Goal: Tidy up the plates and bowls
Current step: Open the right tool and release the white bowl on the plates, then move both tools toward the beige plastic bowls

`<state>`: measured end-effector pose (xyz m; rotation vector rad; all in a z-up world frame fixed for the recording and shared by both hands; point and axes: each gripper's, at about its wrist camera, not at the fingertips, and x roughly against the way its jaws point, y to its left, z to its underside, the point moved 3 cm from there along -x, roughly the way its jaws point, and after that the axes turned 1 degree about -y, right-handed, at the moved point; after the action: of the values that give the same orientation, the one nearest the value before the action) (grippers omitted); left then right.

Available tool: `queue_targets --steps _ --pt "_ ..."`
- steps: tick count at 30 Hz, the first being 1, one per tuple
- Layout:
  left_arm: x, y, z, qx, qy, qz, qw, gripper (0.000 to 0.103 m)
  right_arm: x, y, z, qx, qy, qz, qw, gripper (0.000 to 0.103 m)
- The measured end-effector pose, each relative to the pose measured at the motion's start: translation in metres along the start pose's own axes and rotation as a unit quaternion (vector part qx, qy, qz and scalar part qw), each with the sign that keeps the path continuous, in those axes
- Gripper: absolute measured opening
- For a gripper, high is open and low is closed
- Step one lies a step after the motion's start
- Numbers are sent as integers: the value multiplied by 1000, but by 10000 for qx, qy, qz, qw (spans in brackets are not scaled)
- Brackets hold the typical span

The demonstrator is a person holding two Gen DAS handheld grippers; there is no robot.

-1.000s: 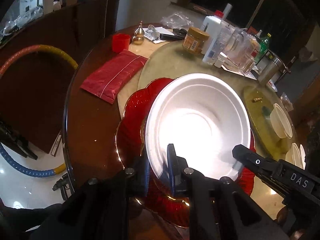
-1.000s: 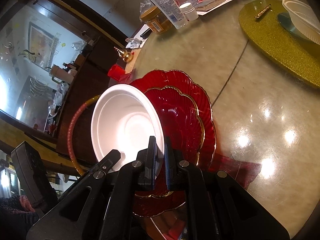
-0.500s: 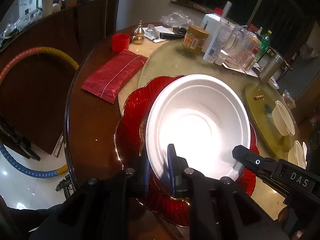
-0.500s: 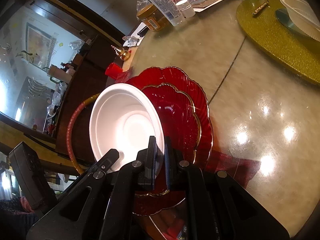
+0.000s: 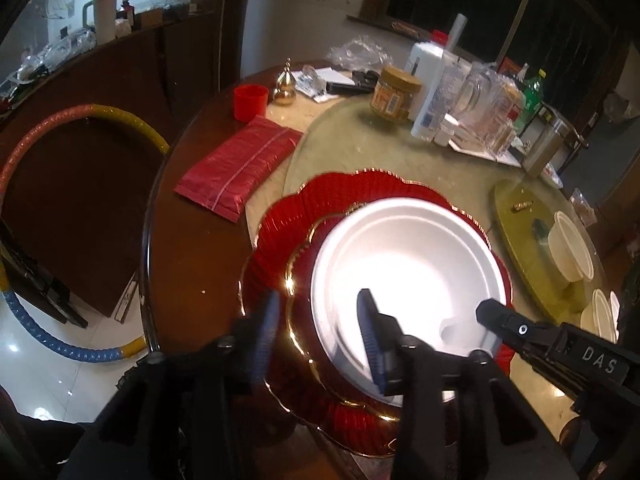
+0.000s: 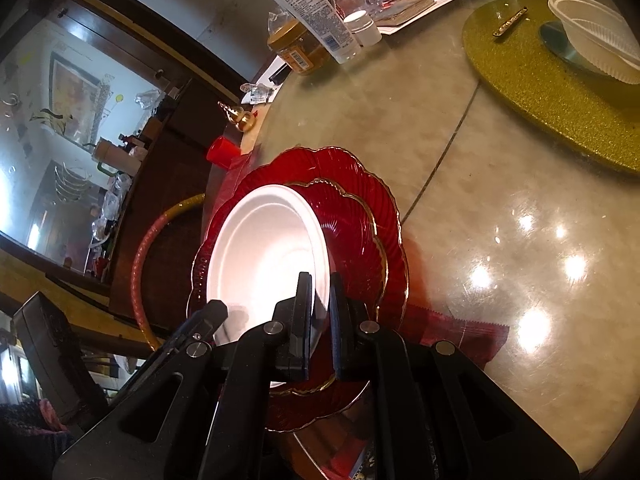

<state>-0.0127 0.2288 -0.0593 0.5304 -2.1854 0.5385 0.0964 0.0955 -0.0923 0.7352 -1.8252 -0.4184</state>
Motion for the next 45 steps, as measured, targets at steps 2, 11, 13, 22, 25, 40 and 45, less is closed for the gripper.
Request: queue_targets --steps 2,11,13,22,25,40,45 --pt "3 2 -2 43 -102 -12 9999 42 1 0 0 13 -58 37 10000 8" --pt "23 1 -9 230 -742 44 9970 80 7 15 1 555 -318 267 9976 53" --pt "29 0 -10 194 -906 -24 9957 80 13 17 1 677 -470 300 9961 58" --pt "50 -25 -10 -72 -1526 159 9881 80 49 2 -1 554 -1216 -24 9910 60" --pt "58 -40 -5 -298 -1706 361 9842 80 61 -11 -4 352 -1433 -189 9889 71" --pt "59 -140 30 -1613 -1541 1645 9608 84 131 -104 -14 -890 -2319 -234 9684 72" --pt "52 -167 43 -1950 -1502 2035 9476 103 150 -123 -6 -962 -2598 -26 9609 87"
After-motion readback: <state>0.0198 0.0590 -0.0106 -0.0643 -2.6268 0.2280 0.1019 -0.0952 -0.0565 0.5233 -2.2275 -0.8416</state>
